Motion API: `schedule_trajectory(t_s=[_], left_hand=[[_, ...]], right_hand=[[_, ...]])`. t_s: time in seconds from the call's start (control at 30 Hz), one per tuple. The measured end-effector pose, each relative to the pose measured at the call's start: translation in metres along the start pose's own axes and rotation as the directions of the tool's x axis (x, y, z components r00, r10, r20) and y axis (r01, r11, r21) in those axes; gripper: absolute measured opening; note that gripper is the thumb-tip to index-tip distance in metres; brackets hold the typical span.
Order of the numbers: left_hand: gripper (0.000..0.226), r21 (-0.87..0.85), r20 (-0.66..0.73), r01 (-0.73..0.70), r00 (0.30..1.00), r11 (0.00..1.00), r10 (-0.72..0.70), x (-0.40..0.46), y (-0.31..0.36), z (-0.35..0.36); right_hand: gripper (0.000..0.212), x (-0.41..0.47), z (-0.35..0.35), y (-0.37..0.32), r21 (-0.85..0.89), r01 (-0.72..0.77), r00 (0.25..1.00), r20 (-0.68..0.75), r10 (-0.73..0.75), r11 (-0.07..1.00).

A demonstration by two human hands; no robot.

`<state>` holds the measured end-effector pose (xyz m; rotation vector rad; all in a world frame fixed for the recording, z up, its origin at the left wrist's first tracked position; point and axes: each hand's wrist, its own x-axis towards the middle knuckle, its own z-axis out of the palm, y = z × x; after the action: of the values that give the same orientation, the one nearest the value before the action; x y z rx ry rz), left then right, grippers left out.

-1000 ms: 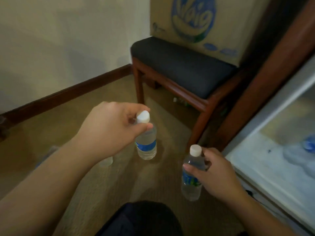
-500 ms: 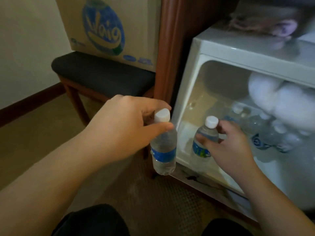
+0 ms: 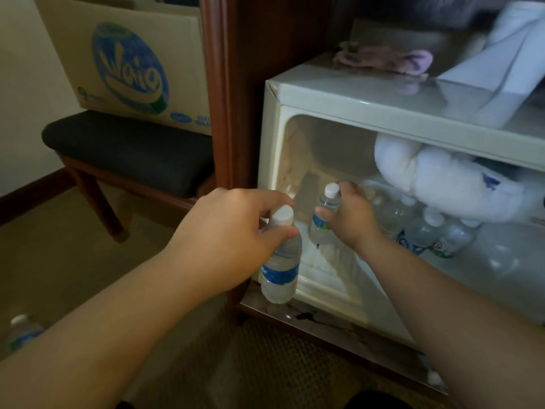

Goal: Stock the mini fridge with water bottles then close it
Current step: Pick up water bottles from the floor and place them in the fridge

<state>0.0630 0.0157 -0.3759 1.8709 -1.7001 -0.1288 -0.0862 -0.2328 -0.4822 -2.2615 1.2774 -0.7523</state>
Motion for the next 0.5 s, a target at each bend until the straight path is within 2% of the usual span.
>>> schedule_trajectory(t_s=[0.3, 0.5], left_hand=[[0.037, 0.035, -0.072, -0.035, 0.997, 0.999, 0.038, -0.013, -0.005, 0.001], [0.041, 0.017, -0.075, -0.016, 0.997, 1.0, 0.017, -0.012, -0.011, 0.001]], right_hand=[[0.045, 0.022, 0.011, 0.013, -0.045, -0.011, 1.0, 0.004, 0.011, 0.999], [0.067, 0.025, 0.005, 0.009, -0.007, -0.053, 0.999, 0.006, 0.053, 0.999]])
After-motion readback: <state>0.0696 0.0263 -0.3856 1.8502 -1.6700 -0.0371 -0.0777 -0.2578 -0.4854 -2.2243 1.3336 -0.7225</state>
